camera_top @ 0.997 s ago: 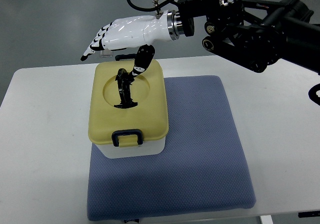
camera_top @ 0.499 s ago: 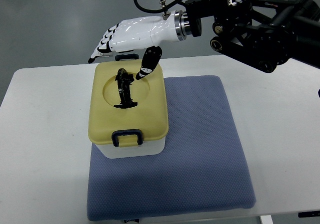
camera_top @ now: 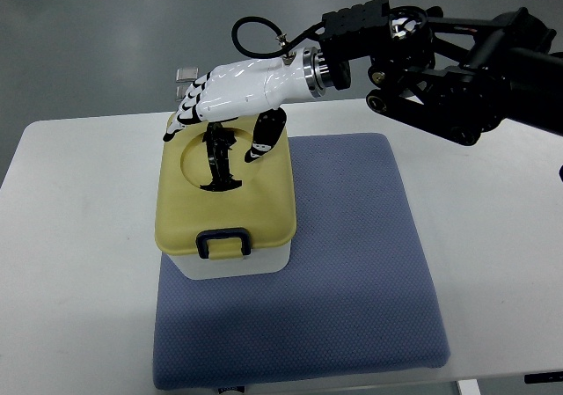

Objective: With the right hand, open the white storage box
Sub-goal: 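Lower the right hand onto the black lid handle and close fingers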

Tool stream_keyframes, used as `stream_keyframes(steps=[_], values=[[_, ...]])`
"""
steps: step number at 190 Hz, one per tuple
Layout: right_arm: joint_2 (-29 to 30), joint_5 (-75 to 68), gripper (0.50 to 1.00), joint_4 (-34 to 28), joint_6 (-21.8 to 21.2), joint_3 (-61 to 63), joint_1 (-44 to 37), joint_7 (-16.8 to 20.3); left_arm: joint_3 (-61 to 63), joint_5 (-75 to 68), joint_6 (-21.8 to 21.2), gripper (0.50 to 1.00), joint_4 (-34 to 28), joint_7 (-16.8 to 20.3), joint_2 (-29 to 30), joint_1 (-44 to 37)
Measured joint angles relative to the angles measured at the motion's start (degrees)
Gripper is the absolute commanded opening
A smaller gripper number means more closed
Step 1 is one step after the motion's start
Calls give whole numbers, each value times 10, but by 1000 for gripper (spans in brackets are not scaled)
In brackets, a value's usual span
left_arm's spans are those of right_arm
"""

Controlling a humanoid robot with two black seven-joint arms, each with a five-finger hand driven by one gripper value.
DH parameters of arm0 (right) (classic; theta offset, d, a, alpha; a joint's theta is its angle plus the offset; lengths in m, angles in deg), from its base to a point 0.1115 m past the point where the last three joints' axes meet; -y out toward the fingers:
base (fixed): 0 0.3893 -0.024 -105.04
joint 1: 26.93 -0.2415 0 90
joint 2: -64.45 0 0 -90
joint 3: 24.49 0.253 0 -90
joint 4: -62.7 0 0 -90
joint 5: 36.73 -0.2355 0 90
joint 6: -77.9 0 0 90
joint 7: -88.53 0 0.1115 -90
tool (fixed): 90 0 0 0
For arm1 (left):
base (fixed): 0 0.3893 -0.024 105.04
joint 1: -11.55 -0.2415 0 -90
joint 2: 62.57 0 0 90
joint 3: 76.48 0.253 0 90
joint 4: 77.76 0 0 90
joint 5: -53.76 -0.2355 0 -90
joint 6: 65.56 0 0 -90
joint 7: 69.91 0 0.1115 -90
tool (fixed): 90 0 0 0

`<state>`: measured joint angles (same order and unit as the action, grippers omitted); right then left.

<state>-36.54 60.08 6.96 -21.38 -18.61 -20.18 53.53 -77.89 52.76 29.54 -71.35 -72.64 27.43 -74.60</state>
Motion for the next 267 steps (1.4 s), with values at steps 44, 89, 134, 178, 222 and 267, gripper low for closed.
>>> stream_keyframes(steps=[44, 89, 134, 178, 222, 267], values=[[6, 7, 852, -1, 2, -2, 0, 0, 0, 0, 0, 1000, 0, 0, 0, 0], [17, 28, 836, -1, 9, -2, -6, 0, 0, 0, 0, 1000, 0, 0, 0, 0], [20, 56, 832, -1, 9, -8, -10, 0, 0, 0, 0, 1000, 1, 0, 0, 0], [20, 79, 817, -1, 9, -11, -10, 0, 0, 0, 0, 1000, 1, 0, 0, 0], [20, 97, 801, -1, 17, -11, -20, 0, -1, 0, 0, 1000, 1, 0, 0, 0], [21, 121, 789, -1, 20, -11, -23, 0, -1, 0, 0, 1000, 1, 0, 0, 0]])
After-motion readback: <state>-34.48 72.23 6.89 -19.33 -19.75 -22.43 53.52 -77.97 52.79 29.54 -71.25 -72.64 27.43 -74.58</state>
